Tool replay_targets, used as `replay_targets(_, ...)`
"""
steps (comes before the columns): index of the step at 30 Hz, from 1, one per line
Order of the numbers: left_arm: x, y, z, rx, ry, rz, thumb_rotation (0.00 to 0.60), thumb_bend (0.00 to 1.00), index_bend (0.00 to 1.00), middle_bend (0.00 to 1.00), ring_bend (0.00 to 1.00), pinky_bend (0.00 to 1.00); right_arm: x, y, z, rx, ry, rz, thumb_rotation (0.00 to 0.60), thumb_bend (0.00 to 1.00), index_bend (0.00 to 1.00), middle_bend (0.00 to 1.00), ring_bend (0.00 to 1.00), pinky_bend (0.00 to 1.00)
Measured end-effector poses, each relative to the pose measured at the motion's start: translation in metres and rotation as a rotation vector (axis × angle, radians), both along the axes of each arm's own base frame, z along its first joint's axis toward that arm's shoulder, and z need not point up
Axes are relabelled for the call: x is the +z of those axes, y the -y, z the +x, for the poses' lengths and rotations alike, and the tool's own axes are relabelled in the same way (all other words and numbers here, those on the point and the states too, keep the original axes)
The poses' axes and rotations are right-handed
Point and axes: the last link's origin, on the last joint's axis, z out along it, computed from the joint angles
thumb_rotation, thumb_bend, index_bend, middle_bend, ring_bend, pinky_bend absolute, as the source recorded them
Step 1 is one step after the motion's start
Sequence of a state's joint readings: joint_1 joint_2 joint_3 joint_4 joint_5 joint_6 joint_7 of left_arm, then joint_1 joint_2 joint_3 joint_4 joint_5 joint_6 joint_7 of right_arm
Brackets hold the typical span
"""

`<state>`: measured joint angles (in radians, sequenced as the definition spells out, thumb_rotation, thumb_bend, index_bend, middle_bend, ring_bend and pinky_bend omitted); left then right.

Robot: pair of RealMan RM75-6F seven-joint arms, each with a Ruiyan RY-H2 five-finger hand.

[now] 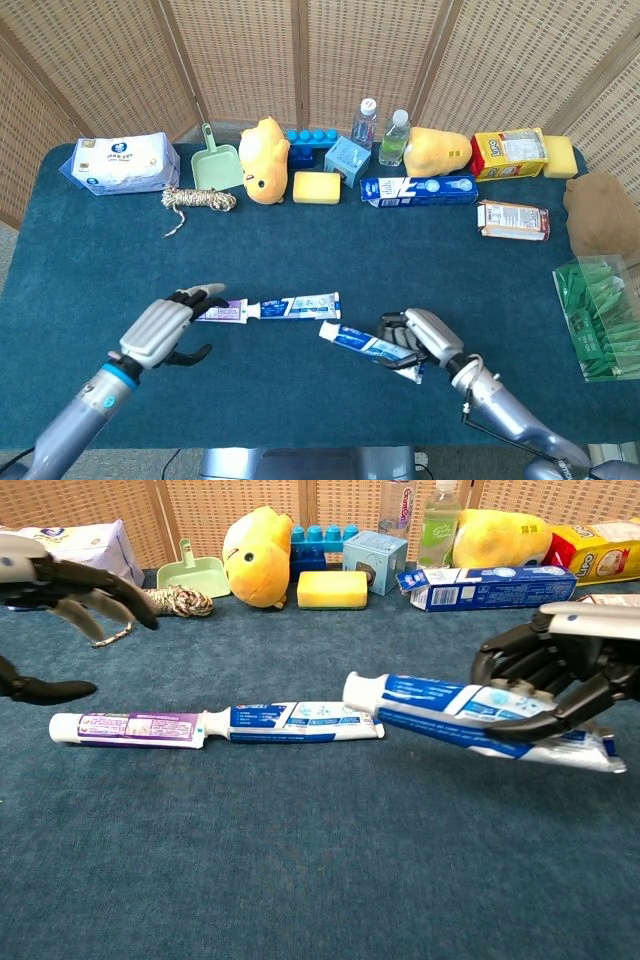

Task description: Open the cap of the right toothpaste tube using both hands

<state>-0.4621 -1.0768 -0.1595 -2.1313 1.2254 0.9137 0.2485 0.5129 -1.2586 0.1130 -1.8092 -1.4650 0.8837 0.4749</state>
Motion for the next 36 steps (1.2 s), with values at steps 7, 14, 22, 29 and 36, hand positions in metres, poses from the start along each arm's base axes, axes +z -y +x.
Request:
replay_targets(7,-0.017,-0.02,0.025,0.025,0.035,-0.125,0.6,0.31,0.24,0.12,0.14,0.2,-0.014,-0.006,0.019,0.037,0.03,0.034,0.6,0.39,0.92,0.83,0.73,0.82)
replay_targets(14,-0.036,-0.029,0.047,0.054,0.068,-0.248,0.6,0.31,0.24,0.1,0.13,0.22,-0.027,-0.007,0.034,0.052,0.058,0.055,0.6,0.39,0.92,0.83,0.73,0.82)
replay_targets(22,-0.052,-0.027,0.062,0.056,0.078,-0.329,0.6,0.31,0.24,0.1,0.13,0.22,-0.036,-0.001,0.048,0.068,0.066,0.064,0.6,0.39,0.92,0.83,0.73,0.82)
replay_targets(29,-0.06,-0.027,0.064,0.065,0.081,-0.356,0.6,0.31,0.26,0.11,0.13,0.22,-0.037,0.0,0.052,0.068,0.071,0.069,0.6,0.39,0.92,0.83,0.73,0.82)
replay_targets(36,-0.061,-0.03,0.065,0.077,0.089,-0.326,0.6,0.31,0.28,0.13,0.14,0.22,-0.034,0.0,0.049,0.045,0.085,0.073,0.6,0.39,0.92,0.83,0.73,0.82)
